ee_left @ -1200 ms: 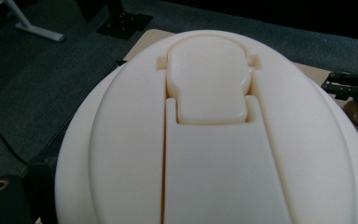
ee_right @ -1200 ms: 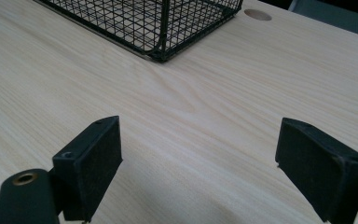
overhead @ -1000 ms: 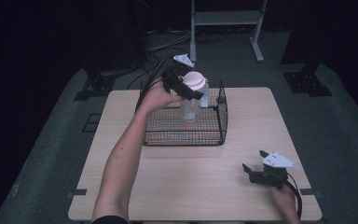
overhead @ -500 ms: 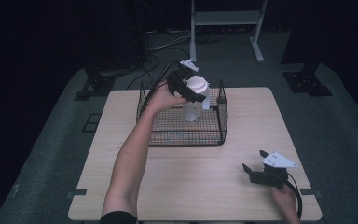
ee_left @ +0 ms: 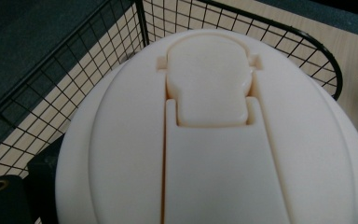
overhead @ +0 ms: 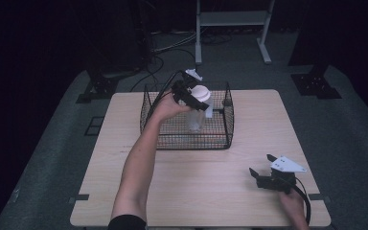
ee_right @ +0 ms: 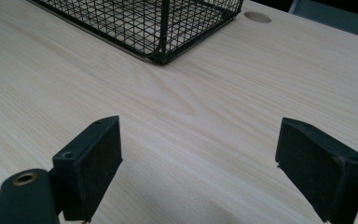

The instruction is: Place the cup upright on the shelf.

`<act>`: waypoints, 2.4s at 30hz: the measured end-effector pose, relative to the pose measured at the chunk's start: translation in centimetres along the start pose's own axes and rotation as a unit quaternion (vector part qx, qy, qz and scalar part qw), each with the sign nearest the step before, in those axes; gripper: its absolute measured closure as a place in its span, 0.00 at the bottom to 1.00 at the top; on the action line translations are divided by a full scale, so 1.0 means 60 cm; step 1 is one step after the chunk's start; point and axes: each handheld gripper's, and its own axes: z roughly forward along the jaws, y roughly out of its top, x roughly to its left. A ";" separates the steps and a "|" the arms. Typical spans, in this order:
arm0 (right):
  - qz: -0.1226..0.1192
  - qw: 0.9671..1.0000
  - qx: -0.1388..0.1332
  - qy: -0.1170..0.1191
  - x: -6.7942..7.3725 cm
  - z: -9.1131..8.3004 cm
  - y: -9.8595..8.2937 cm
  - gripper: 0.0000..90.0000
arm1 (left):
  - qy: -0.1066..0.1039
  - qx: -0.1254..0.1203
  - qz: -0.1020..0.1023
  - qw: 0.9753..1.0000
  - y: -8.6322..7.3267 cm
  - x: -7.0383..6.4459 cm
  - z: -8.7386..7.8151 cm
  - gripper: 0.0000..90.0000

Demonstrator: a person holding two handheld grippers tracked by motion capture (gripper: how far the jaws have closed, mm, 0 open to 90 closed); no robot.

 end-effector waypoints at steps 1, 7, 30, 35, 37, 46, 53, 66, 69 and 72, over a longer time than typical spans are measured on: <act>0.000 1.000 0.000 0.000 0.000 0.000 0.000 0.15 | 0.002 0.001 0.002 1.000 -0.001 0.001 0.001 0.05; 0.001 1.000 -0.001 0.000 0.000 0.000 0.000 0.15 | 0.004 0.002 -0.003 1.000 -0.005 0.003 0.007 0.05; 0.003 1.000 -0.003 0.000 -0.001 -0.001 0.000 0.15 | 0.005 0.008 -0.015 1.000 -0.032 0.008 0.045 0.05; 0.003 1.000 -0.004 0.000 -0.001 -0.001 0.000 0.15 | 0.007 0.009 -0.006 1.000 -0.036 0.006 0.040 0.05; 0.004 1.000 -0.004 -0.001 -0.001 -0.001 0.000 0.15 | 0.008 0.009 -0.003 1.000 -0.037 0.003 0.040 0.05; 0.004 1.000 -0.004 0.000 -0.001 -0.001 0.000 0.15 | 0.014 0.014 0.014 1.000 -0.041 -0.006 0.036 0.05; 0.008 1.000 -0.008 0.004 -0.004 -0.003 -0.002 0.15 | 0.016 0.007 0.013 1.000 -0.043 -0.008 0.036 0.05; 0.029 0.999 -0.018 0.013 -0.012 -0.006 -0.004 0.15 | 0.018 0.010 0.015 1.000 -0.042 -0.010 0.037 0.05; 0.031 0.999 -0.019 0.013 -0.013 -0.006 -0.003 0.15 | 0.019 0.008 0.014 1.000 -0.043 -0.007 0.037 0.04; 0.030 0.999 -0.018 0.012 -0.013 -0.006 -0.003 0.15 | 0.020 0.002 0.011 1.000 -0.044 -0.008 0.037 0.03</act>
